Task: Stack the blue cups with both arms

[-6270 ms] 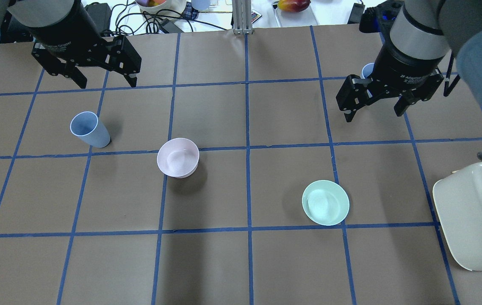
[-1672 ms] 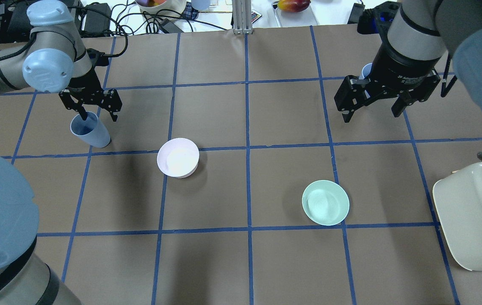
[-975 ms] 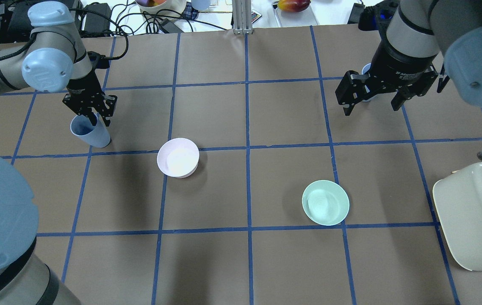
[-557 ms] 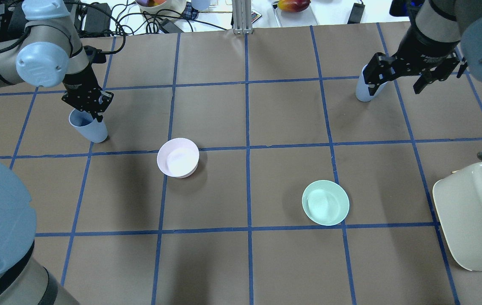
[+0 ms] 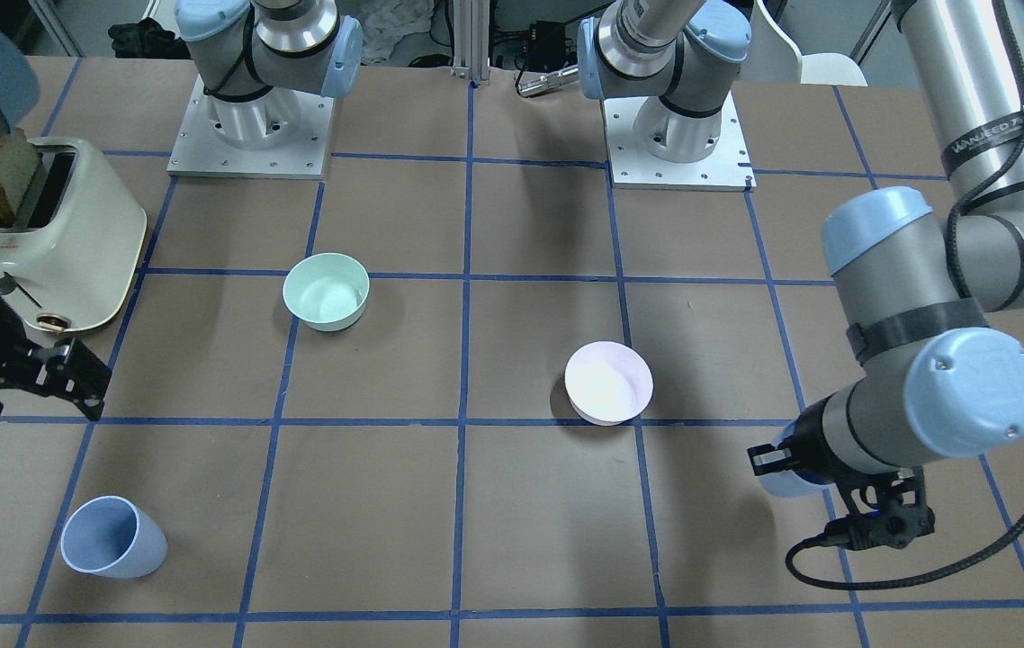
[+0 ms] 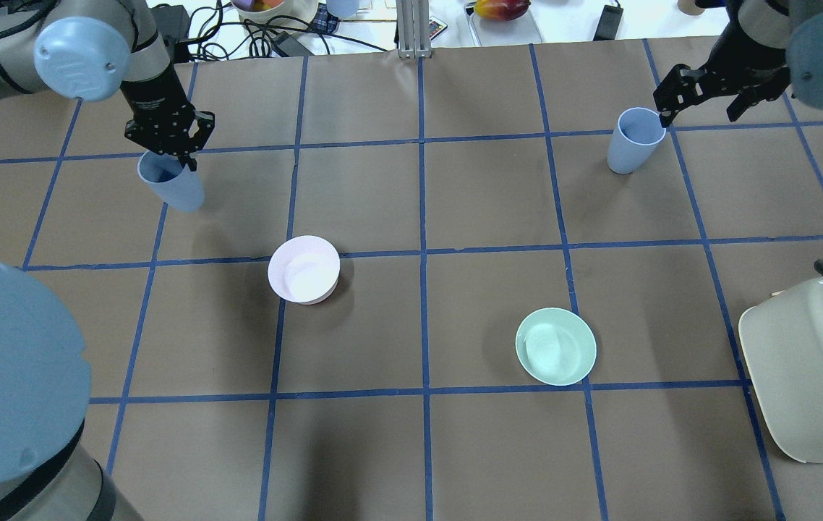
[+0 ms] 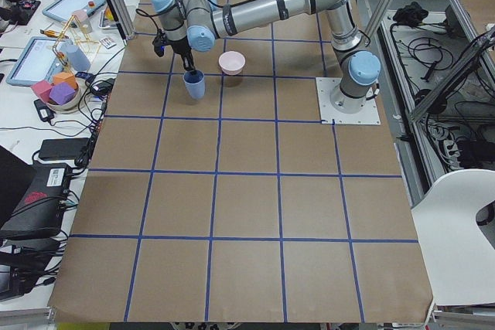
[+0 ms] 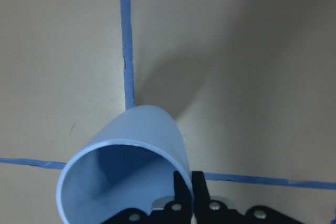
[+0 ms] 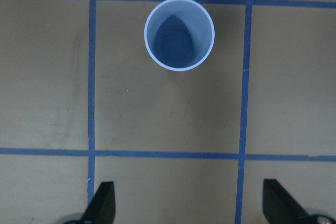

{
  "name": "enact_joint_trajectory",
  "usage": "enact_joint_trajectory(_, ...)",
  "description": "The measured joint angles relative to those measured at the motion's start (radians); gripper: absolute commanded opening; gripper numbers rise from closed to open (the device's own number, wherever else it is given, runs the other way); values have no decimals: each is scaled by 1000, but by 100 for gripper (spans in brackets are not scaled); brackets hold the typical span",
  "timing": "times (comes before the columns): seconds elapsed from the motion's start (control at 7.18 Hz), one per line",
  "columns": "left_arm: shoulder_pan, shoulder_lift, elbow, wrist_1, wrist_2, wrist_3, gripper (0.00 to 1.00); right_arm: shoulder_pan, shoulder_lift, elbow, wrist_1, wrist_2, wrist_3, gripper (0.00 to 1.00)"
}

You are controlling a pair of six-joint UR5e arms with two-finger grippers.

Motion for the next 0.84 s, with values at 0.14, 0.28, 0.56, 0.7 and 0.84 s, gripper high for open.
enact_joint_trajectory(0.14, -64, -12, 27, 3, -16, -110, 0, -2, 81, -56, -35, 0, -54, 100)
enact_joint_trajectory(0.28, -123, -33, 61, 21, -49, -212, 0, -7, 150, -104, -49, 1, -101, 100)
enact_joint_trajectory(0.56, -230, -93, 134, 96, -109, -372, 0, -16, 240, -154, -58, 2, -124, 100)
enact_joint_trajectory(0.7, -283, -126, 170, 116, -126, -436, 0, -17, 266, -160, -65, 3, -127, 100)
enact_joint_trajectory(0.84, -338, -156, 199, 123, -140, -481, 0, -18, 289, -159, -72, 2, -127, 100)
